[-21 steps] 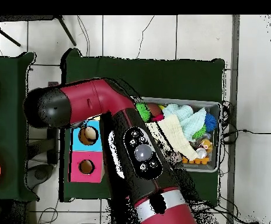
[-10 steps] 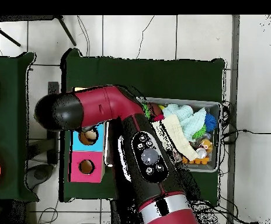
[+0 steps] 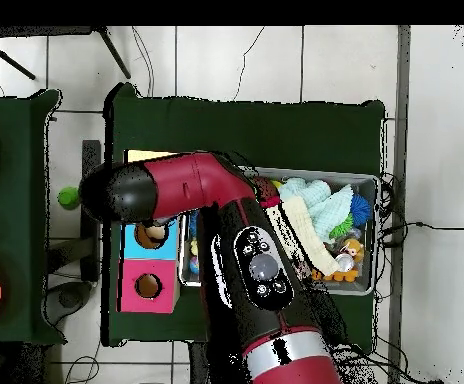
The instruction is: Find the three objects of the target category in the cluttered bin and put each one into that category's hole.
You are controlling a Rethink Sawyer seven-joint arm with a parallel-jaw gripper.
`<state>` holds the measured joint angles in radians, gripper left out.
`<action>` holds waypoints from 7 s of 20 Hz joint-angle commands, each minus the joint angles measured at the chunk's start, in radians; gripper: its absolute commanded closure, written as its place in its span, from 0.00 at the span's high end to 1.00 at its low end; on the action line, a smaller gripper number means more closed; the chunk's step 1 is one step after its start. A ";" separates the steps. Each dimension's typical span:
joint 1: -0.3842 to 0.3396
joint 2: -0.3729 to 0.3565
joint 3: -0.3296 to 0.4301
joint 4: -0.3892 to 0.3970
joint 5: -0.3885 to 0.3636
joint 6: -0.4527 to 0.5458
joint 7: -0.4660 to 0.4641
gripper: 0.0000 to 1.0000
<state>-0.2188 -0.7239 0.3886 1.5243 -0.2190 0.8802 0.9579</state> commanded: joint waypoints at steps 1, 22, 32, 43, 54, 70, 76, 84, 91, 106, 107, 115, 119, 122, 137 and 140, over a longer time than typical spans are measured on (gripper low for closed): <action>0.040 0.077 -0.088 0.024 0.005 0.028 0.290 0.00; 0.148 0.130 -0.209 -0.067 0.128 0.175 0.334 0.00; 0.167 0.122 -0.249 -0.074 0.127 0.218 0.309 0.00; 0.166 0.137 -0.248 -0.023 0.170 0.158 0.306 0.00; 0.174 0.170 -0.250 -0.047 0.182 0.176 0.313 0.00; 0.192 0.187 -0.265 -0.075 0.179 0.263 0.288 1.00; 0.194 0.186 -0.262 -0.072 0.183 0.265 0.287 1.00; 0.198 0.187 -0.256 -0.090 0.187 0.244 0.285 1.00; 0.206 0.185 -0.303 -0.185 0.125 0.344 0.265 1.00; -0.052 0.088 -0.220 -0.086 0.108 0.191 -0.096 1.00; -0.063 0.083 -0.211 -0.086 0.099 0.200 -0.115 1.00; -0.229 0.049 -0.104 -0.058 0.064 0.203 -0.270 1.00; -0.274 0.055 -0.075 -0.081 0.009 0.245 -0.306 1.00; -0.297 0.066 -0.049 -0.116 -0.036 0.289 -0.325 1.00; -0.390 0.067 0.063 -0.123 -0.112 0.244 -0.292 1.00; -0.408 0.069 0.080 -0.133 -0.130 0.258 -0.292 1.00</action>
<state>-0.5868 -0.6843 0.3579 1.3775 -0.2894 1.1379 0.9447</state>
